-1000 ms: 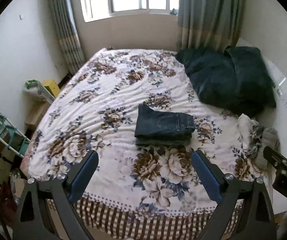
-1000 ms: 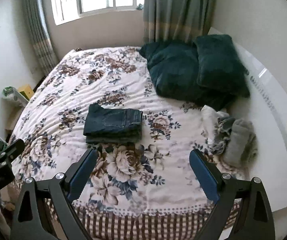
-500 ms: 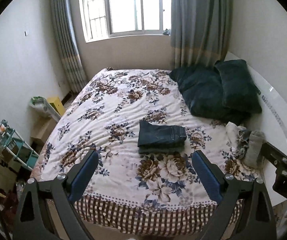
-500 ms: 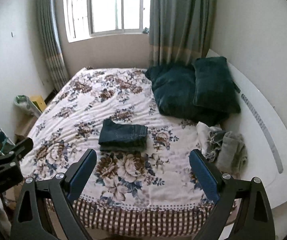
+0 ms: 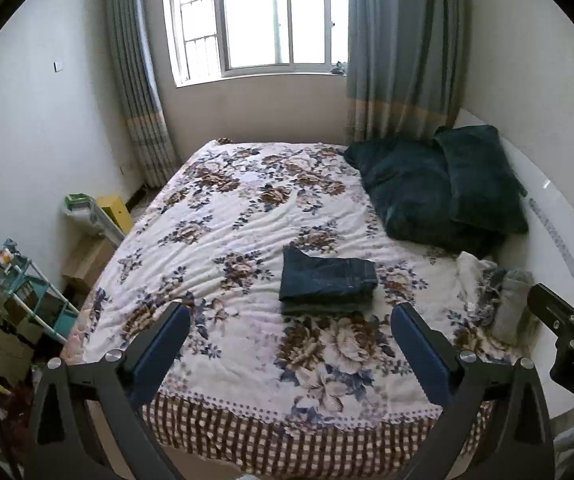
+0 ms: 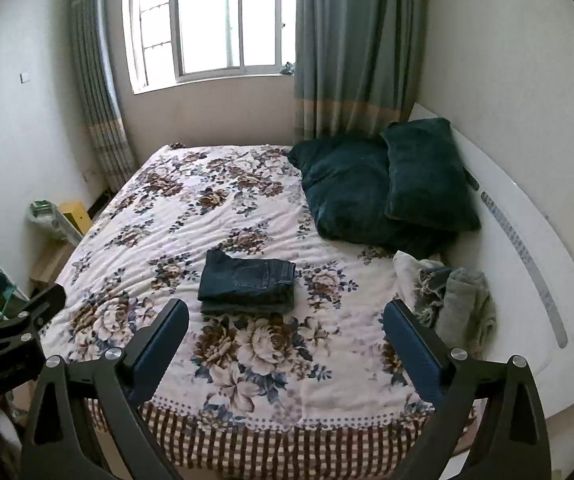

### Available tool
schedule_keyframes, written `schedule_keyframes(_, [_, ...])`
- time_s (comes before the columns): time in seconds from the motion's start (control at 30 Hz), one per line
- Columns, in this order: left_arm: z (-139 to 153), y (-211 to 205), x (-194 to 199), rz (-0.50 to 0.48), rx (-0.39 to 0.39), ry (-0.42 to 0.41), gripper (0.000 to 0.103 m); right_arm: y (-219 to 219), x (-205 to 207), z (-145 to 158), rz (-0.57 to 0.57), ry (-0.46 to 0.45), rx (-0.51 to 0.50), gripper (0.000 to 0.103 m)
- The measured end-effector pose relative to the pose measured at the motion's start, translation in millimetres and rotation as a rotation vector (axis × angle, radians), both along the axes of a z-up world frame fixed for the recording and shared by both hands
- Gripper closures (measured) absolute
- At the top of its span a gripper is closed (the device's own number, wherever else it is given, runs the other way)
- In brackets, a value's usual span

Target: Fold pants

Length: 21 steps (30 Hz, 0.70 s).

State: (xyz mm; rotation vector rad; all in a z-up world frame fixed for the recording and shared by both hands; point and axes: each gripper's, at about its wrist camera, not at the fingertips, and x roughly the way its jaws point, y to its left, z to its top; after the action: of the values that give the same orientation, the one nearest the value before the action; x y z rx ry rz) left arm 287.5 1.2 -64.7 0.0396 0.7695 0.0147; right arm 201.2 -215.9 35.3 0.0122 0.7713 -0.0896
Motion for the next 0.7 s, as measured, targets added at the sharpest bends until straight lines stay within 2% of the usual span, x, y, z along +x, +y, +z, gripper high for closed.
schedule_keyframes(0.33, [-18,-1,33,0.029,0.019,0.03,0.0,1,54,-21,-0.023,0.022,-0.025,0.003])
schedule_keyframes(0.7, [-34,-1,49,0.033,0.032,0.068,0.0,-3,78,-45,-0.043,0.066,-0.022,0.002])
